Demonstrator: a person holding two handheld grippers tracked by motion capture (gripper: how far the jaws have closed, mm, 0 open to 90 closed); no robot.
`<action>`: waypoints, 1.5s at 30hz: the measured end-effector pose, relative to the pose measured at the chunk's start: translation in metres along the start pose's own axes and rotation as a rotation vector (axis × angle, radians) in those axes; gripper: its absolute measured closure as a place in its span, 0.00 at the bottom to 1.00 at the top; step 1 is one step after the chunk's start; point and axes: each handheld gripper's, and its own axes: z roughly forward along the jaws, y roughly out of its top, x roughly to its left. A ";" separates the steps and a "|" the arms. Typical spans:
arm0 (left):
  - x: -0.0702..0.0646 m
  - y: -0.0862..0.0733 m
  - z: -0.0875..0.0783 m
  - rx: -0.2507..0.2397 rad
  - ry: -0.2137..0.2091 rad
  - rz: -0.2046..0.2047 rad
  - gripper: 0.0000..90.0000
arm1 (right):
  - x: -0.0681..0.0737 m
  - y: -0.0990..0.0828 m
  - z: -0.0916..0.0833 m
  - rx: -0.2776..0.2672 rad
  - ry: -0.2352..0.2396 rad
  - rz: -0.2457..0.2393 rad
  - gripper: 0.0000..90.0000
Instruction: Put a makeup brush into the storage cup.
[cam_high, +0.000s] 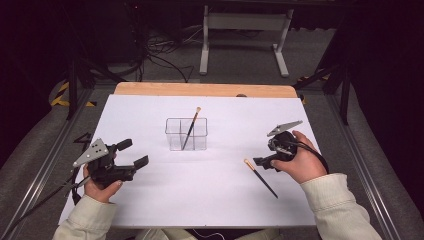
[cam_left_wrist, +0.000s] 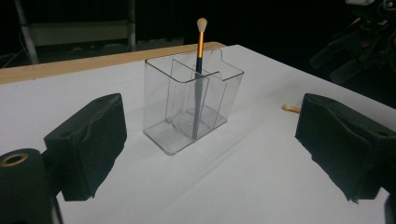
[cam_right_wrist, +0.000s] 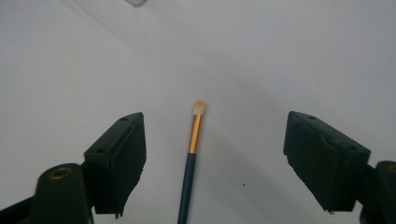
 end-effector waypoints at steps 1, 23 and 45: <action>0.000 0.000 0.000 0.000 0.000 0.000 0.10 | 0.000 0.000 0.000 0.000 0.000 0.000 0.25; 0.000 -0.003 0.002 0.020 -0.008 0.019 0.05 | 0.007 0.000 0.028 0.214 -0.003 0.031 0.50; 0.000 -0.005 0.003 0.039 -0.001 0.012 0.03 | 0.016 -0.005 0.045 0.404 -0.022 0.062 0.71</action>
